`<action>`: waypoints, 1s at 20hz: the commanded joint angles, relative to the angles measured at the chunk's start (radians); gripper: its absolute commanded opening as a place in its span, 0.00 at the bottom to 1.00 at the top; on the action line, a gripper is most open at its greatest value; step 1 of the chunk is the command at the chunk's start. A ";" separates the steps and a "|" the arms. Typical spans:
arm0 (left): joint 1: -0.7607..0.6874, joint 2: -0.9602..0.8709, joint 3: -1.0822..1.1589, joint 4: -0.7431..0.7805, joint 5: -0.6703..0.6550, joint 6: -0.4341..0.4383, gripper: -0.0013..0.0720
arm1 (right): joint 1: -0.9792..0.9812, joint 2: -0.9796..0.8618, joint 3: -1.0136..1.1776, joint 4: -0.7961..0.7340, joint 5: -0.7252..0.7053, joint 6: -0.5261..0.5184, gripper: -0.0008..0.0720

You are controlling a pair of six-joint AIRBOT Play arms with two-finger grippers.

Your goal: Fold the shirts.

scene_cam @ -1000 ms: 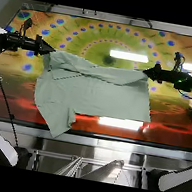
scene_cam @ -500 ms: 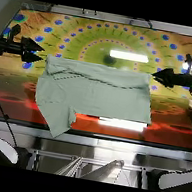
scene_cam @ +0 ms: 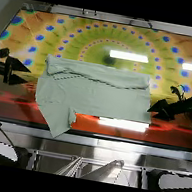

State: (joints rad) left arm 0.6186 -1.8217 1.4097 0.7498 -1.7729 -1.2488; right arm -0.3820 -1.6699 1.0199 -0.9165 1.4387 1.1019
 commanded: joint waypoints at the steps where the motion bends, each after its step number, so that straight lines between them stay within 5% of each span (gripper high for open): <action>1: 0.039 0.077 -0.206 0.153 0.022 0.009 0.98 | 0.045 -0.006 -0.111 0.035 -0.073 -0.073 0.79; 2: 0.039 0.090 -0.248 0.175 0.042 0.009 0.98 | 0.066 -0.012 -0.111 0.065 -0.080 -0.098 0.77; 5: 0.021 0.112 -0.356 0.172 0.127 0.013 0.98 | 0.111 -0.013 -0.111 0.173 -0.135 -0.161 0.23; 8: -0.032 0.094 -0.432 0.174 0.189 0.013 0.98 | 0.118 -0.011 -0.111 0.218 -0.153 -0.175 0.04; 9: -0.054 0.082 -0.449 0.174 0.213 0.013 0.98 | 0.118 -0.011 -0.111 0.221 -0.152 -0.175 0.04; 11: -0.098 0.064 -0.448 0.146 0.231 0.039 0.79 | 0.118 -0.011 -0.111 0.222 -0.152 -0.175 0.04; 14: -0.180 0.065 -0.407 0.119 0.282 0.042 0.78 | 0.118 -0.011 -0.111 0.223 -0.149 -0.175 0.04; 15: -0.211 0.065 -0.391 0.120 0.289 0.054 0.62 | 0.118 -0.011 -0.111 0.223 -0.148 -0.175 0.04; 16: -0.237 0.065 -0.375 0.119 0.288 0.074 0.08 | 0.117 -0.011 -0.111 0.223 -0.138 -0.175 0.04; 20: -0.301 0.136 -0.308 0.092 0.175 0.138 0.05 | 0.116 0.040 -0.111 0.230 -0.046 -0.175 0.04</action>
State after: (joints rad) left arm 0.3626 -1.7290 1.0618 0.8700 -1.5318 -1.1538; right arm -0.2653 -1.6661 0.9081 -0.7139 1.3121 0.9260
